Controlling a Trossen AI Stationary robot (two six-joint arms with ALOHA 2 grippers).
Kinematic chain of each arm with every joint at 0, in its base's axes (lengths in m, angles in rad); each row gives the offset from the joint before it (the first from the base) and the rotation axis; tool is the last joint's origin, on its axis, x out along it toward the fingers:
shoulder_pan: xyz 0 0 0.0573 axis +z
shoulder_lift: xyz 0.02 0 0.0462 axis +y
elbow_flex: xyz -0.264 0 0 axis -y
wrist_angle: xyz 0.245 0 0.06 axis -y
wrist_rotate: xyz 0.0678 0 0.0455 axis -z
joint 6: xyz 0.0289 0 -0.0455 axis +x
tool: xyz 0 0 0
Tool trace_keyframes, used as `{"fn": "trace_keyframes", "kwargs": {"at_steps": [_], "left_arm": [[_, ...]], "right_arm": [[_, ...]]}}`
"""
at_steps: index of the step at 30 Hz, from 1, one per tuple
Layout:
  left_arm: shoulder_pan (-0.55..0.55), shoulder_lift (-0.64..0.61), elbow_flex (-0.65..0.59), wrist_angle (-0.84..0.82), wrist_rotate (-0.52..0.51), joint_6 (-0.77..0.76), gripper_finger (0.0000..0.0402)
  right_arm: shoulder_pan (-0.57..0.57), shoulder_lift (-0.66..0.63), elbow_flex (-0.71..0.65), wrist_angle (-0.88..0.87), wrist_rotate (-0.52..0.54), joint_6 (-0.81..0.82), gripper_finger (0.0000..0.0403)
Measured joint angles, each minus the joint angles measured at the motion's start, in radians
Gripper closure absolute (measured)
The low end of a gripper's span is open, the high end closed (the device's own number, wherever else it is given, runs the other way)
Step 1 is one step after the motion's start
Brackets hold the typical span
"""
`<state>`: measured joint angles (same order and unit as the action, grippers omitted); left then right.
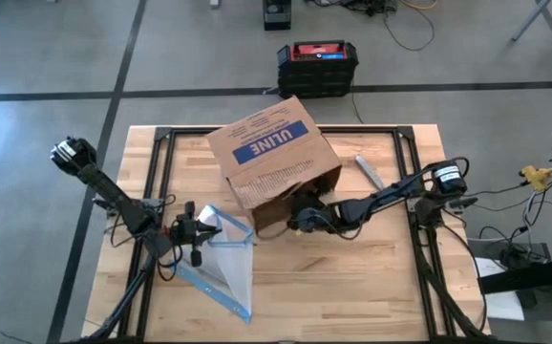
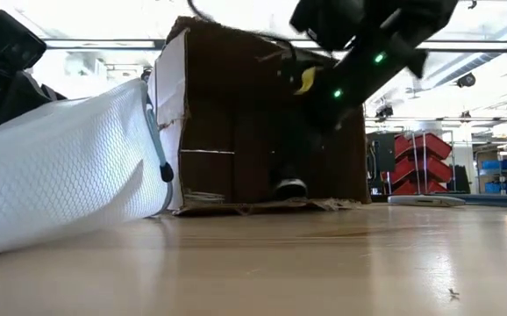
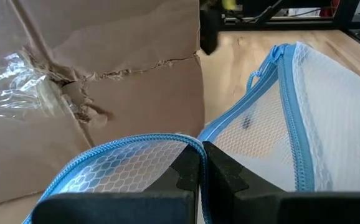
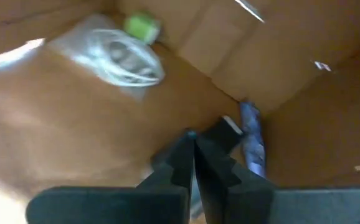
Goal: Pack items into zip bag
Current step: Put the black portable fan into the blue zip bag
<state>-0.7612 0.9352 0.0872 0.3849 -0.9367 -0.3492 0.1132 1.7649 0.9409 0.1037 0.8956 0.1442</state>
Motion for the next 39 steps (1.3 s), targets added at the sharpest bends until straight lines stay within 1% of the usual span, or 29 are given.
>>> {"fn": "trace_keyframes", "kwargs": {"at_steps": [4,6,9,13,17,21,22,24,27,29,35,37,39], "left_arm": [[0.0,0.001,0.0,0.0,0.0,-0.001,0.0401],[0.0,0.001,0.0,0.0,0.0,-0.002,0.0401],[0.0,0.004,0.0,0.0,0.0,-0.001,0.0402],[0.001,0.006,0.0,0.0,0.0,-0.002,0.0401],[0.002,0.006,0.0,0.001,0.0,-0.003,0.0401],[0.002,0.006,0.0,0.002,0.001,-0.004,0.0401],[0.002,0.006,0.0,0.001,0.001,-0.004,0.0401],[0.002,0.006,0.0,0.001,0.001,-0.004,0.0401],[0.002,0.006,0.0,0.004,0.001,-0.004,0.0401],[0.002,0.006,0.0,0.007,0.001,-0.004,0.0401],[0.002,0.007,0.0,0.006,0.001,-0.004,0.0401],[0.002,0.007,0.0,0.006,0.001,-0.004,0.0401],[0.002,0.007,0.0,0.007,0.002,-0.004,0.0401]], "right_arm": [[-0.058,0.019,0.0,0.048,0.024,0.081,0.0403],[-0.079,0.029,-0.002,0.104,0.041,0.087,0.0403],[-0.117,0.049,0.0,0.147,0.025,0.095,0.0403],[-0.136,0.066,-0.001,0.099,-0.057,0.188,0.0403],[-0.089,0.049,-0.001,0.074,-0.149,0.223,0.0403],[-0.041,-0.01,-0.001,-0.009,-0.332,0.229,0.0403],[-0.029,-0.028,-0.001,-0.038,-0.349,0.232,0.0403],[0.0,-0.058,0.0,-0.101,-0.322,0.248,0.0403],[0.044,-0.092,-0.001,-0.162,-0.21,0.25,0.0403],[0.062,-0.098,-0.001,-0.161,-0.146,0.257,0.0403],[0.065,-0.101,-0.002,-0.162,-0.136,0.293,0.04],[0.065,-0.101,-0.002,-0.161,-0.14,0.337,0.0388],[0.066,-0.103,-0.002,-0.159,-0.14,0.384,0.0366]]}}
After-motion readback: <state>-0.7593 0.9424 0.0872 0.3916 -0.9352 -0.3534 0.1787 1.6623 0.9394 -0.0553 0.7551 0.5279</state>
